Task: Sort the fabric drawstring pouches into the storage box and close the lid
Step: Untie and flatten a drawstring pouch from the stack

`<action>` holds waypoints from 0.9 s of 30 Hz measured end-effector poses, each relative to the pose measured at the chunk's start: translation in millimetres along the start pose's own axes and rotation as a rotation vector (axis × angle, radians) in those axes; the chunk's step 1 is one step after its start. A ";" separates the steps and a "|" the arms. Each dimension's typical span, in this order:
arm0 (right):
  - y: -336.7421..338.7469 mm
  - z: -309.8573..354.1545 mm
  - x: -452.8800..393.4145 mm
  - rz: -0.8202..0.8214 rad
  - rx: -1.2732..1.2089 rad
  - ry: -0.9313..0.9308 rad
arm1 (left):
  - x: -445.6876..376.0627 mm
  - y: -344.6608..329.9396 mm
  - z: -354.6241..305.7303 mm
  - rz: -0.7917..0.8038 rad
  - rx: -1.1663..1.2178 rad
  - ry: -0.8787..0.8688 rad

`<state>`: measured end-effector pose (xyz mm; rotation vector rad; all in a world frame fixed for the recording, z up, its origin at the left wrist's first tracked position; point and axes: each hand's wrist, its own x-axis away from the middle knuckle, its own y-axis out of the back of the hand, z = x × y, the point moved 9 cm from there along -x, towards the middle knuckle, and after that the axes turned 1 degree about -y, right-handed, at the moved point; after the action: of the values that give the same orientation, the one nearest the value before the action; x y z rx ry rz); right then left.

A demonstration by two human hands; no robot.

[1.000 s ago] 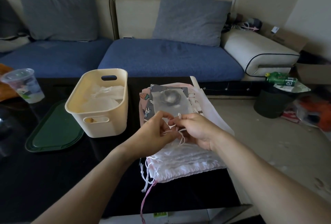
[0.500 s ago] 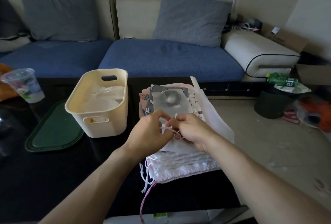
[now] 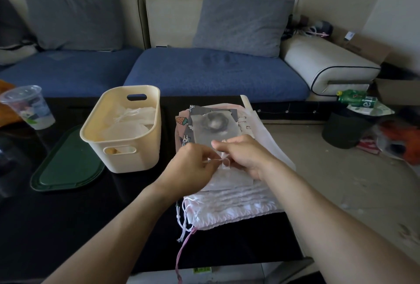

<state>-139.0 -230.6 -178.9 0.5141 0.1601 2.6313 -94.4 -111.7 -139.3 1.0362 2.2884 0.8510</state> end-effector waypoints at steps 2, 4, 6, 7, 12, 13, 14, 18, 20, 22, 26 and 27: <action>-6.6 2.5 4.5 0.122 -0.088 -0.026 | -1.0 -2.1 18.8 0.072 0.228 0.220; -14.6 7.8 13.1 0.266 -0.190 -0.011 | 4.0 -5.5 36.7 0.132 0.424 0.419; -13.5 6.1 16.0 0.318 -0.122 0.027 | 9.0 -9.1 46.5 0.193 0.554 0.527; -10.0 3.3 13.8 0.304 -0.043 0.056 | 11.5 -12.3 48.9 0.229 0.603 0.558; 3.2 11.4 10.6 0.115 0.186 0.245 | 19.1 -25.7 43.2 0.356 0.766 0.607; 5.1 17.1 11.7 0.076 0.230 0.309 | 19.4 -26.8 43.2 0.349 0.809 0.624; 5.1 22.9 13.6 0.050 0.290 0.375 | 18.9 -27.8 44.1 0.332 0.858 0.645; -2.9 35.0 23.8 0.056 0.536 0.529 | 16.3 -26.8 48.5 0.235 0.995 0.707; -5.7 35.4 28.6 0.075 0.534 0.528 | 15.7 -25.9 48.8 0.210 1.024 0.708; -5.5 35.5 30.5 0.038 0.496 0.539 | 15.3 -25.7 48.4 0.197 1.023 0.700; -4.5 33.9 24.6 0.009 0.464 0.541 | 12.6 -21.4 49.3 0.144 0.969 0.656; -4.7 33.6 23.0 0.025 0.465 0.529 | 11.2 -18.9 50.0 0.124 0.940 0.631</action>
<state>-143.2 -215.2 -141.3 -0.0585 0.9467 2.6933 -78.1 -95.8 -189.0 1.4231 3.3196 0.0628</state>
